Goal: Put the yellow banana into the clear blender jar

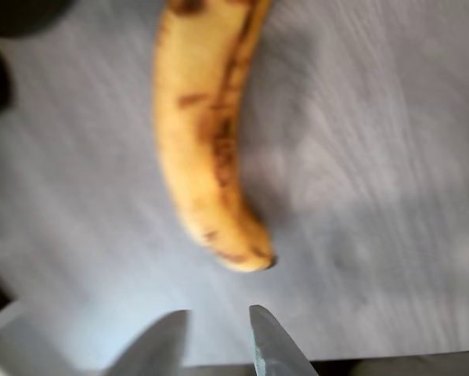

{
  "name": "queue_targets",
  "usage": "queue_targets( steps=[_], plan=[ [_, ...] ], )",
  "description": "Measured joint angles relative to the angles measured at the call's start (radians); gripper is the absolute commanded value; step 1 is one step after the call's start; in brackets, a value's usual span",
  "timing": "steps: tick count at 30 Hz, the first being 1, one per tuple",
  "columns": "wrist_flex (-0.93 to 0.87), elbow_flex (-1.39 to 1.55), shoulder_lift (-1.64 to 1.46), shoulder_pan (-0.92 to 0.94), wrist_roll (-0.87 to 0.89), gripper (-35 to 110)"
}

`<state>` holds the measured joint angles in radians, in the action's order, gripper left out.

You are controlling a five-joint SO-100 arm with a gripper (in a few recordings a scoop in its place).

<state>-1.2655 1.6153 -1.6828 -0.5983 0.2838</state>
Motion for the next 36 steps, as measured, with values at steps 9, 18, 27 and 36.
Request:
queue_targets(
  steps=[9, 18, 27, 36],
  plan=[
    [0.084, 0.0, 0.201, -0.029, -0.002, 26],
    [0.124, -0.087, 0.359, -0.048, -0.002, 26],
    [0.132, -0.11, 0.407, -0.049, -0.011, 25],
    [0.132, -0.11, 0.433, -0.049, -0.023, 24]
  ],
)
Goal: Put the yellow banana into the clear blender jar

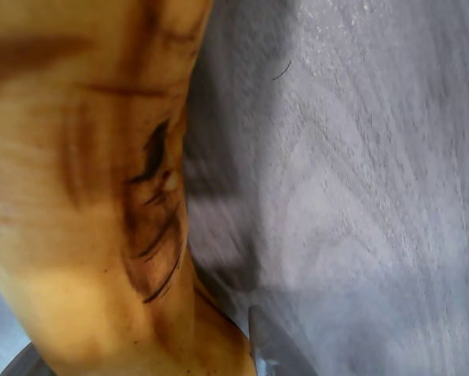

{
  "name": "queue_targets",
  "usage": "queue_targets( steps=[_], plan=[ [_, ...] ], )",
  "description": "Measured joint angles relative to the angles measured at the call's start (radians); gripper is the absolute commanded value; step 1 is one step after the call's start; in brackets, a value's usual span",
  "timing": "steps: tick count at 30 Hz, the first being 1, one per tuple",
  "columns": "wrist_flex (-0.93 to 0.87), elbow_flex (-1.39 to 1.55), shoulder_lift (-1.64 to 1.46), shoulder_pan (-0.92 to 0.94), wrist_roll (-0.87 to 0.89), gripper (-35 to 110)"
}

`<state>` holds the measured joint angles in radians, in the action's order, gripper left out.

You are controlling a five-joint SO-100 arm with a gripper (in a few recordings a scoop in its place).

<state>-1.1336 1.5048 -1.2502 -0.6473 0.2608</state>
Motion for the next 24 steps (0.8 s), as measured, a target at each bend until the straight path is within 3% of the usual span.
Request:
queue_targets(
  steps=[8, 24],
  plan=[
    [0.017, 0.0, 0.006, -0.003, -0.003, 5],
    [-0.008, -0.017, -0.021, -0.006, -0.003, 0]
  ],
)
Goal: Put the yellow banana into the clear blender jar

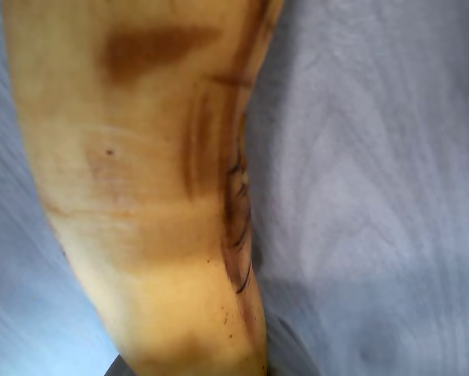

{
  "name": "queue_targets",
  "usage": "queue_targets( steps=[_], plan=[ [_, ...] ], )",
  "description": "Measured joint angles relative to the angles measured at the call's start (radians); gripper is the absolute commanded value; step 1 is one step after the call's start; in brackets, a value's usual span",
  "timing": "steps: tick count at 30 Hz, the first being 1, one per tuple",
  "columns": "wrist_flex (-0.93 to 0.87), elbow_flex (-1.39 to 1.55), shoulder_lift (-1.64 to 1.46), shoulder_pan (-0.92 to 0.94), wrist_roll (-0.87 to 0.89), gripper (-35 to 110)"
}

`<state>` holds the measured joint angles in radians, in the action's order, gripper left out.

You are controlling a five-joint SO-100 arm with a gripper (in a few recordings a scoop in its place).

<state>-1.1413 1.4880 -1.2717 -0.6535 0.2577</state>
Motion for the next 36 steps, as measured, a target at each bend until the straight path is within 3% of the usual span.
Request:
queue_targets(
  steps=[15, 26, 36],
  plan=[
    [0.026, 0.002, -0.483, -0.028, 0.006, 0],
    [0.233, 0.005, -0.95, -0.072, 0.02, 0],
    [0.456, 0.003, -1.287, 0.158, 0.006, 0]
  ],
)
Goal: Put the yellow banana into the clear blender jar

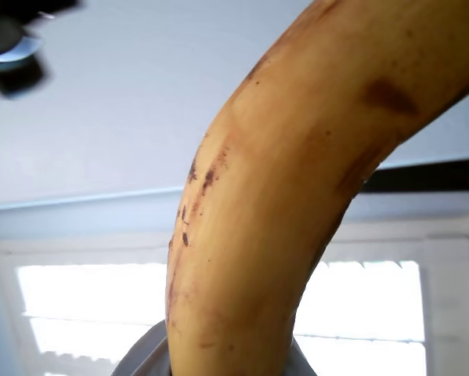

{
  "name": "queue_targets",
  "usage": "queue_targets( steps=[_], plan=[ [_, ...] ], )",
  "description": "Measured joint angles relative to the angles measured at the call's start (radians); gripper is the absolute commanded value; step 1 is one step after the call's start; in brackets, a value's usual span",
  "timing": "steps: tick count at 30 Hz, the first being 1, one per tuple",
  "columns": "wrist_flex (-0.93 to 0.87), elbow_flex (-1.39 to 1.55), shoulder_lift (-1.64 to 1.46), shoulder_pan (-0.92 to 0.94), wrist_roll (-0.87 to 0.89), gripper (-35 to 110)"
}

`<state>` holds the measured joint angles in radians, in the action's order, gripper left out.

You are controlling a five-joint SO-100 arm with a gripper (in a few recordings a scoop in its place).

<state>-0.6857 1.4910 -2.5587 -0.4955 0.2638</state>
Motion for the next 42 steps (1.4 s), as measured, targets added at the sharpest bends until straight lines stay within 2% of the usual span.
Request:
queue_targets(
  steps=[12, 20, 29, 37, 42],
  plan=[
    [0.091, -0.002, -0.044, 0.293, -0.032, 0],
    [0.137, 0.0, 0.252, 0.528, -0.032, 0],
    [0.147, 0.103, 0.457, 0.575, -0.028, 0],
    [0.149, 0.291, 0.46, 0.589, -0.028, 0],
    [0.135, 0.31, 0.457, 0.588, -0.029, 0]
  ],
)
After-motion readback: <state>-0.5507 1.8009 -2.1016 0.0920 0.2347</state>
